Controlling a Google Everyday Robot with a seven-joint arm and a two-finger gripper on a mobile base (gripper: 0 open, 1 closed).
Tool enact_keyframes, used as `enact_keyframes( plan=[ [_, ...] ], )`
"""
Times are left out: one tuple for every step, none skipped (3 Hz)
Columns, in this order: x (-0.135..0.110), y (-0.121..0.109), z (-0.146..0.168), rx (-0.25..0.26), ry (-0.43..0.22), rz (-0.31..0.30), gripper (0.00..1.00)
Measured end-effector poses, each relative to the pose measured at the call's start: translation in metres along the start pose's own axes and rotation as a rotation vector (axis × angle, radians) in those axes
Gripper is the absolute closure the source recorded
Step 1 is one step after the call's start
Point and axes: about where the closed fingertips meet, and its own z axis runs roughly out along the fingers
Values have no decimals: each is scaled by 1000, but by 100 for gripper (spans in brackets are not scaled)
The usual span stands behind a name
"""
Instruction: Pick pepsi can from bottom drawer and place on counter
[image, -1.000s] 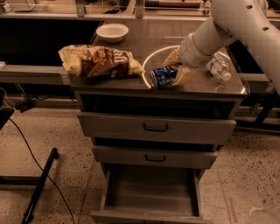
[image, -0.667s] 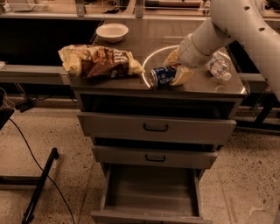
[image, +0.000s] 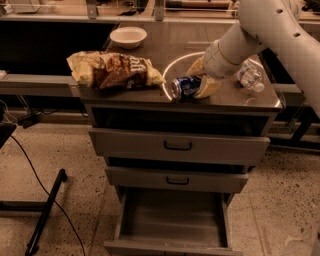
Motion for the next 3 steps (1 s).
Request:
enact_keyframes(
  plan=[
    [0,0,0,0,0,0,28],
    [0,0,0,0,0,0,5],
    [0,0,1,-2,-1,-1,0]
  ],
)
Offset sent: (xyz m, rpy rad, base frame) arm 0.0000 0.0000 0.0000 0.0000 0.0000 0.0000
